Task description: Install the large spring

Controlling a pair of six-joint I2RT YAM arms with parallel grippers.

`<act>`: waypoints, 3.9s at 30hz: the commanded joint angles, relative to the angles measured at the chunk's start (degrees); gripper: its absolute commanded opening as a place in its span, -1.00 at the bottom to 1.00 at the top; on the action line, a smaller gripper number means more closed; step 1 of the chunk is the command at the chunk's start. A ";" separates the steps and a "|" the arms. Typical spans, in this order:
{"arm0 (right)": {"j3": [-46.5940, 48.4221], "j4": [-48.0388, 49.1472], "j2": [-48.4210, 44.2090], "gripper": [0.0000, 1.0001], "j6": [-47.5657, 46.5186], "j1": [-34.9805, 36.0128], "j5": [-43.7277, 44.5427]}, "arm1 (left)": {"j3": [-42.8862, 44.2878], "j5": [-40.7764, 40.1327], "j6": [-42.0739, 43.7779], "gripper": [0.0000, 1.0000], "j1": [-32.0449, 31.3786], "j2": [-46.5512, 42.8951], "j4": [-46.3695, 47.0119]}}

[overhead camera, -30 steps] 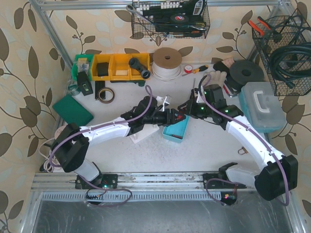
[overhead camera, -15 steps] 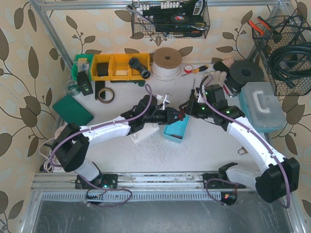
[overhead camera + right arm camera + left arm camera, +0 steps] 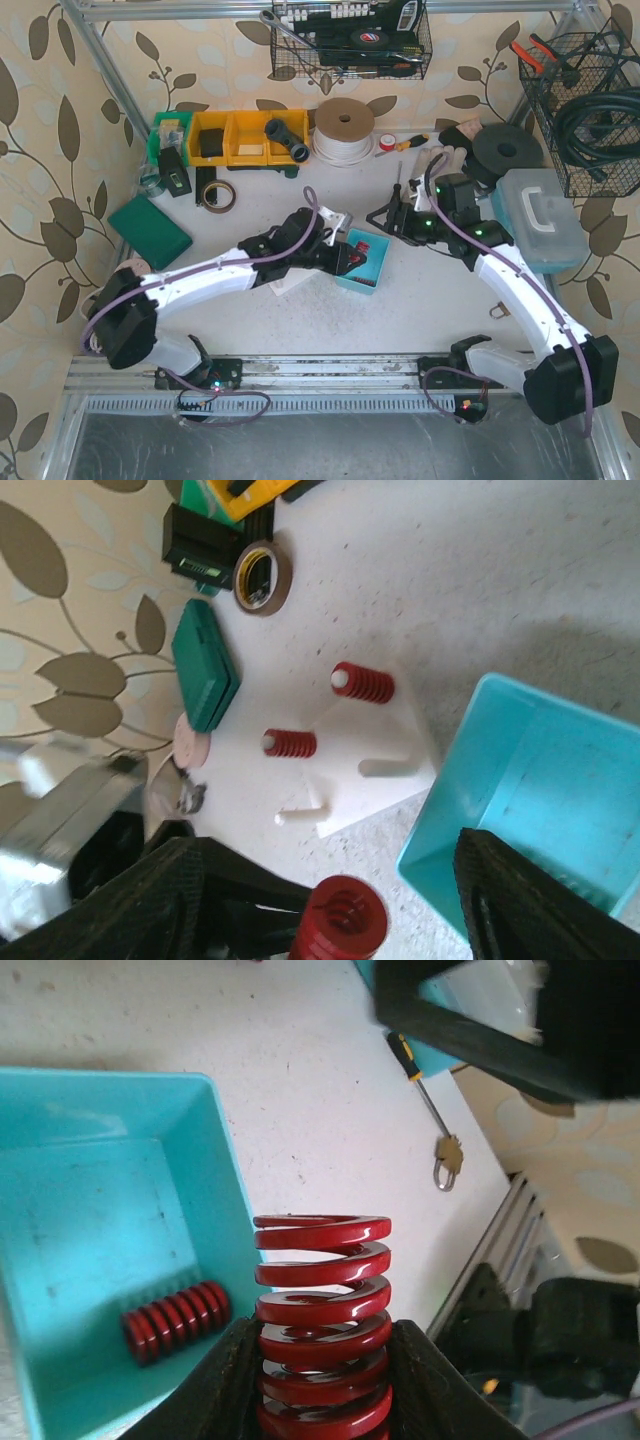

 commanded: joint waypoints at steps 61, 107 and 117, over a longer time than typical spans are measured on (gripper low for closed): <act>-0.42 -6.01 11.22 0.04 -3.10 8.00 -18.59 | -12.90 -11.39 24.33 -1.00 -7.11 -13.11 8.49; -0.83 -3.71 10.36 -1.00 -5.83 8.29 -11.85 | -10.64 -16.39 22.75 0.44 -7.24 -12.14 4.05; -2.24 -4.80 7.82 -1.00 -9.07 8.34 -6.61 | -12.04 -21.97 21.09 0.53 -7.26 -15.01 3.25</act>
